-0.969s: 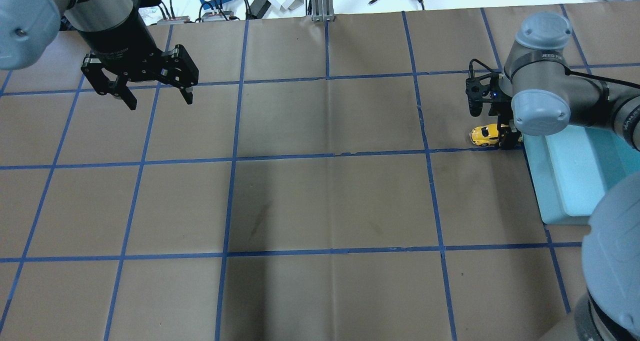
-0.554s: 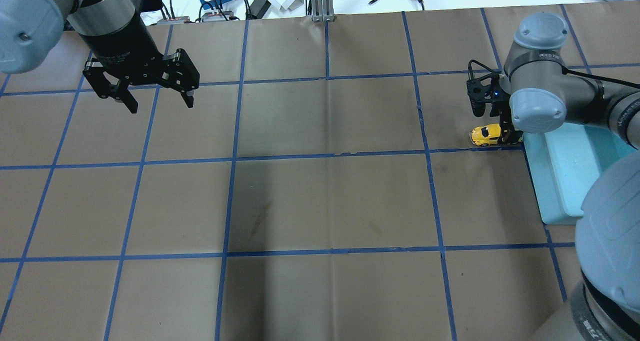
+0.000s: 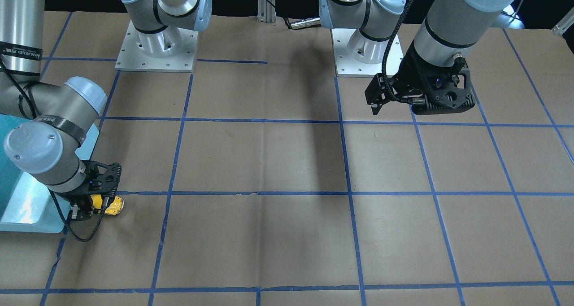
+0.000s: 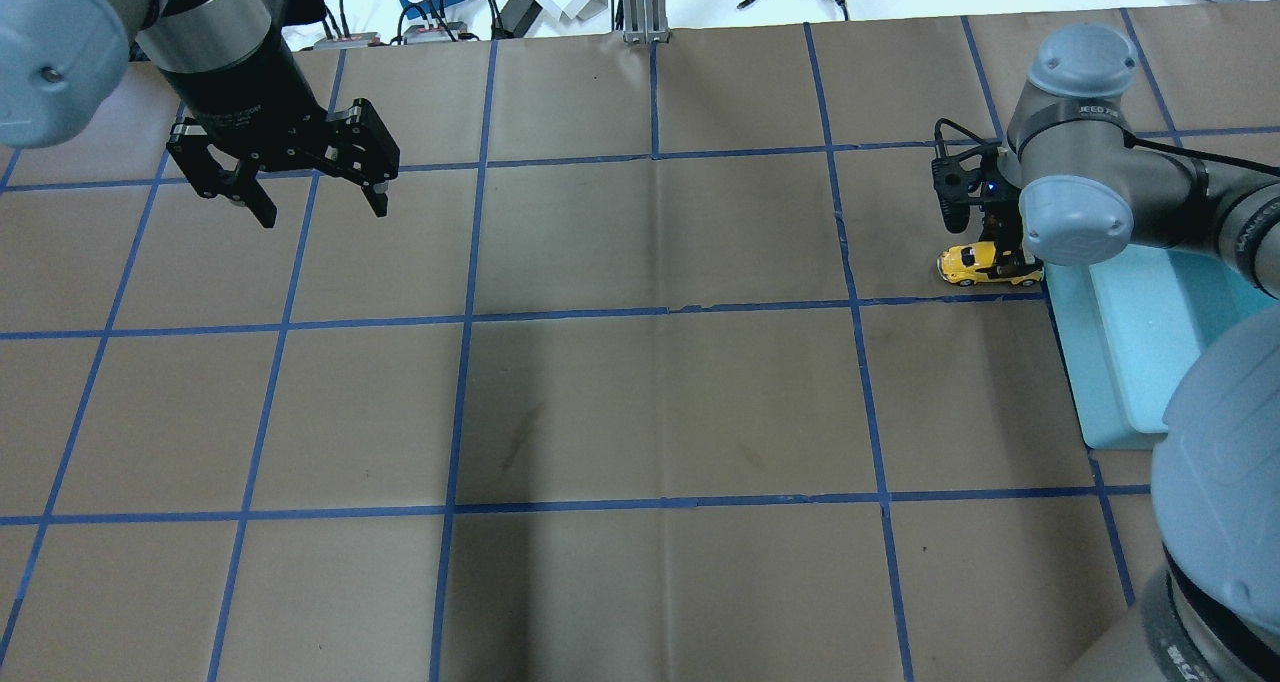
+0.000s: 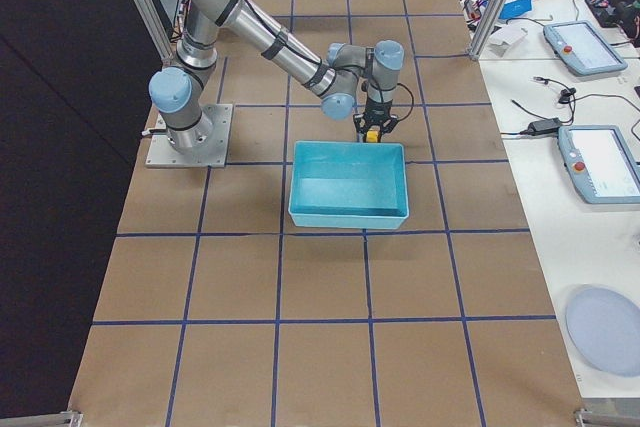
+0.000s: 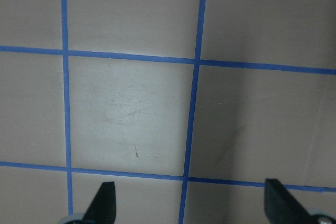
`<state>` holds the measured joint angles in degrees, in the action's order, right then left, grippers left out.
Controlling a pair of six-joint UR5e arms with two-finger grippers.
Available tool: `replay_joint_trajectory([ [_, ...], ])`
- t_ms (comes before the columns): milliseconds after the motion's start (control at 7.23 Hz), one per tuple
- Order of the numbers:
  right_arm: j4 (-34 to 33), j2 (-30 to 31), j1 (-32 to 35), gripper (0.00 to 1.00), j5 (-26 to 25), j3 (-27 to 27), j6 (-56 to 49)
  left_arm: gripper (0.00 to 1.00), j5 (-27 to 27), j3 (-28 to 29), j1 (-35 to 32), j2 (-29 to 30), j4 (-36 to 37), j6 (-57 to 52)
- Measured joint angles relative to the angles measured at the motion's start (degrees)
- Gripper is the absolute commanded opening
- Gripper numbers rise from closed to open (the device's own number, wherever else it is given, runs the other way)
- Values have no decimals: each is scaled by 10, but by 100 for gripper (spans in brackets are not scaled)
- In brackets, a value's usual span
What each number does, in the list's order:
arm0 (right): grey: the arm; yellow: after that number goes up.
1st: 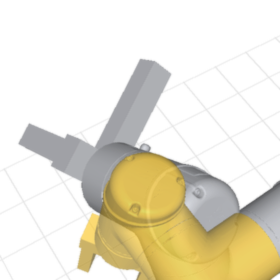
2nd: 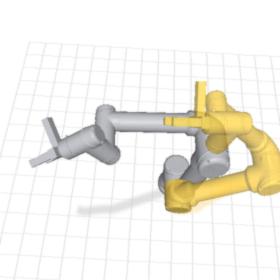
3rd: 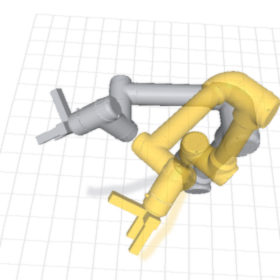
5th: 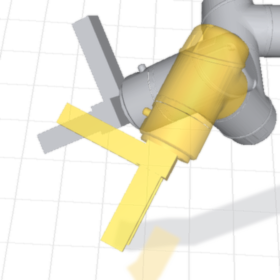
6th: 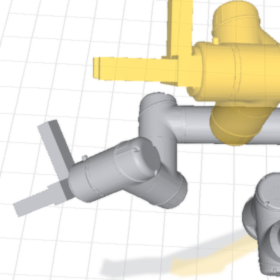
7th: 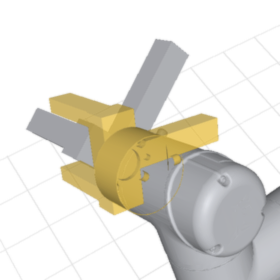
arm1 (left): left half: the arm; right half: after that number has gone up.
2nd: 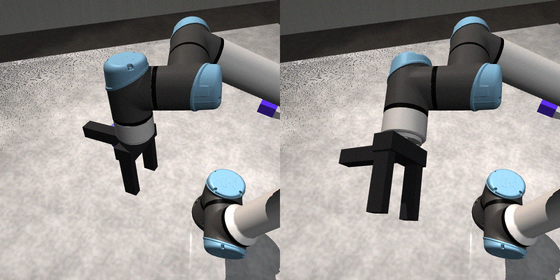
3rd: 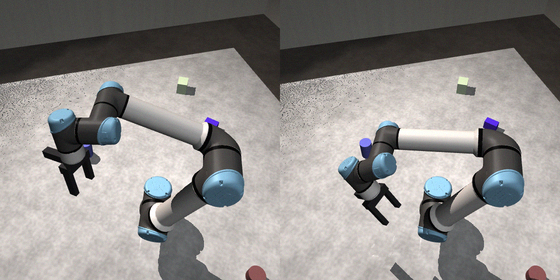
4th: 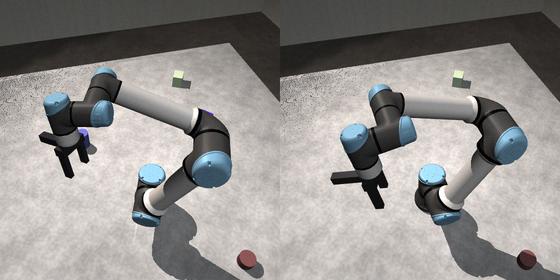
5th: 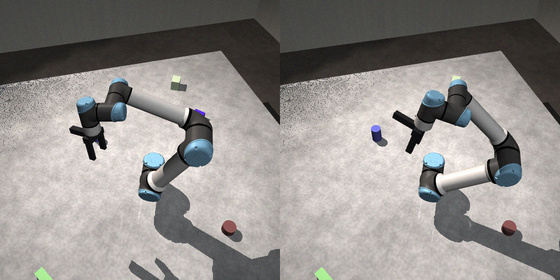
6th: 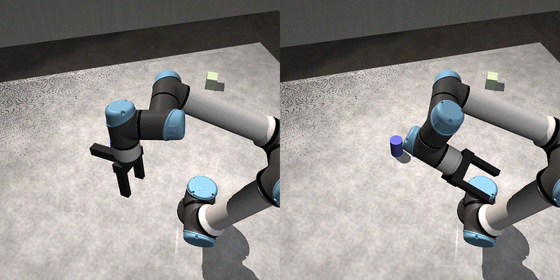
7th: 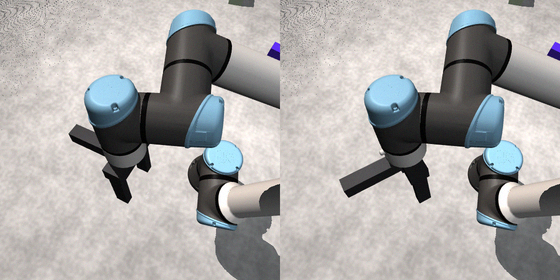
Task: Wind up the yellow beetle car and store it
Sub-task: 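Lift the car with the right gripper and carry it over the bin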
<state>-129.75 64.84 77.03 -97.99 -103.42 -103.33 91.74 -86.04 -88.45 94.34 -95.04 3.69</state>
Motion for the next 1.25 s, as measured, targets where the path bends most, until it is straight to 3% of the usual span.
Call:
replay_joint_trajectory([
  [415,12,42,2,5,66,33,99,100,-1,2,0,5,4,0],
  [830,73,98,-8,5,103,84,186,100,-1,4,0,6,5,-1],
  [1246,88,123,-89,4,112,62,269,100,-1,4,0,7,7,-1],
])
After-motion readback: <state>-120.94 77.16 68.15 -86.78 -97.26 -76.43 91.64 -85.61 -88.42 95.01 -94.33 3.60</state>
